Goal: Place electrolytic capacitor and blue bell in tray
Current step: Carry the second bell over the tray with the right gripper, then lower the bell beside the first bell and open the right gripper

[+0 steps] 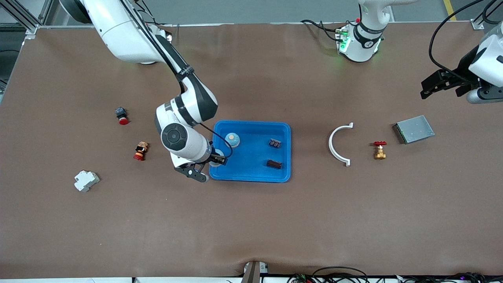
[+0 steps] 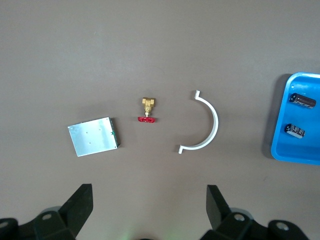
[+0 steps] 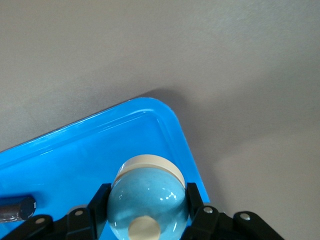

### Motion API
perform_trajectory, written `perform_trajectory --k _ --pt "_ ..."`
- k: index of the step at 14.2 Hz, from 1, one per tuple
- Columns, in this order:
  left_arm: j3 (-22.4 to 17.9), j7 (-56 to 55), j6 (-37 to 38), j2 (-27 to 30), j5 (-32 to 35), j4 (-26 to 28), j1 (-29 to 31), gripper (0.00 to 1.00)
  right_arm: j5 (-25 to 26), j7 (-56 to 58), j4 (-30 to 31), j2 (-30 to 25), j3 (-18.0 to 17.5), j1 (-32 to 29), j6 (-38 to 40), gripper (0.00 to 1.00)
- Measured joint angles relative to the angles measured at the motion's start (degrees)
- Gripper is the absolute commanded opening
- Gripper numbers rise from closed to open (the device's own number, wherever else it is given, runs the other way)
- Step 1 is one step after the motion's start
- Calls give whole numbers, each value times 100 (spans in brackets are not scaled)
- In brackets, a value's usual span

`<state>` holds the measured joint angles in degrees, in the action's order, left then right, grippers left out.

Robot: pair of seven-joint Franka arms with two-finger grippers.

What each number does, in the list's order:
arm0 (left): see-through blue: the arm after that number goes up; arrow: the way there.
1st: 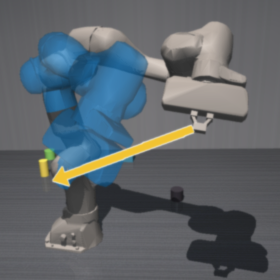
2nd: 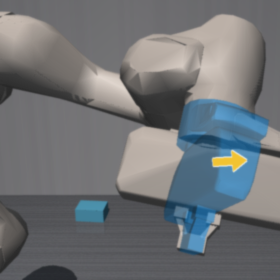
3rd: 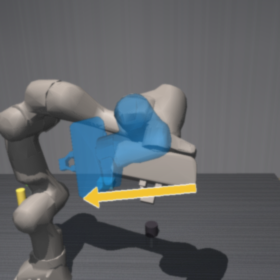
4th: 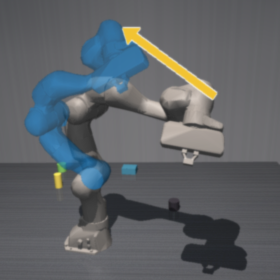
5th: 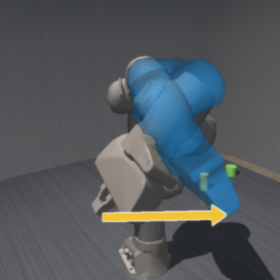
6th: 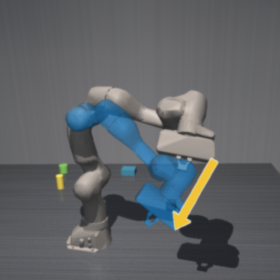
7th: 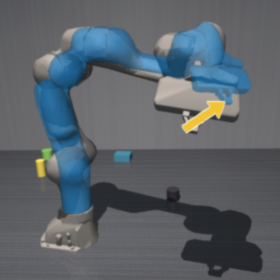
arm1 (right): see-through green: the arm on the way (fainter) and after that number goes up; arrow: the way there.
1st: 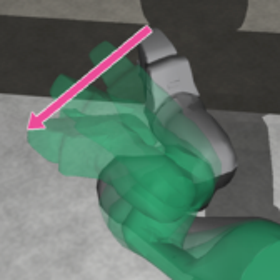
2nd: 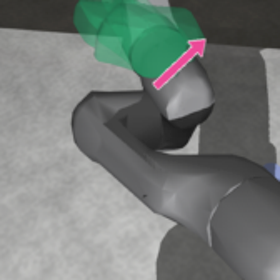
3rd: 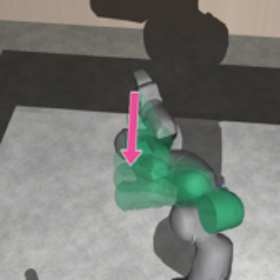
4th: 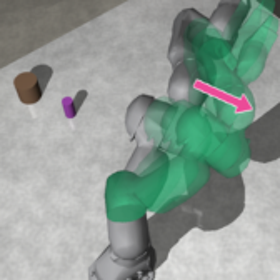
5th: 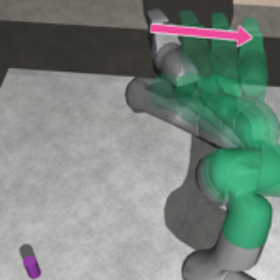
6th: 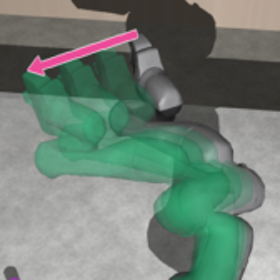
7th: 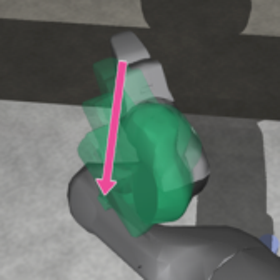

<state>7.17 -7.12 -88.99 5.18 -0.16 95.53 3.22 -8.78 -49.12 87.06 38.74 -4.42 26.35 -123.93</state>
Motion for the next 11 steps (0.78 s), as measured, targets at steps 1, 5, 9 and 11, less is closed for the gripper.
perform_trajectory --k 1,5,9,11 --pt "0 0 2 41 0 41 1 100 0 -4 -22 52 2 19 -25 18" --pt "-2 0 20 118 0 194 16 100 0 -120 -84 254 2 137 -233 18" --pt "-5 6 3 118 101 226 32 100 0 -132 -141 435 2 246 -283 18" --pt "-4 9 -31 118 145 232 32 100 0 -135 -176 519 2 277 -307 18"
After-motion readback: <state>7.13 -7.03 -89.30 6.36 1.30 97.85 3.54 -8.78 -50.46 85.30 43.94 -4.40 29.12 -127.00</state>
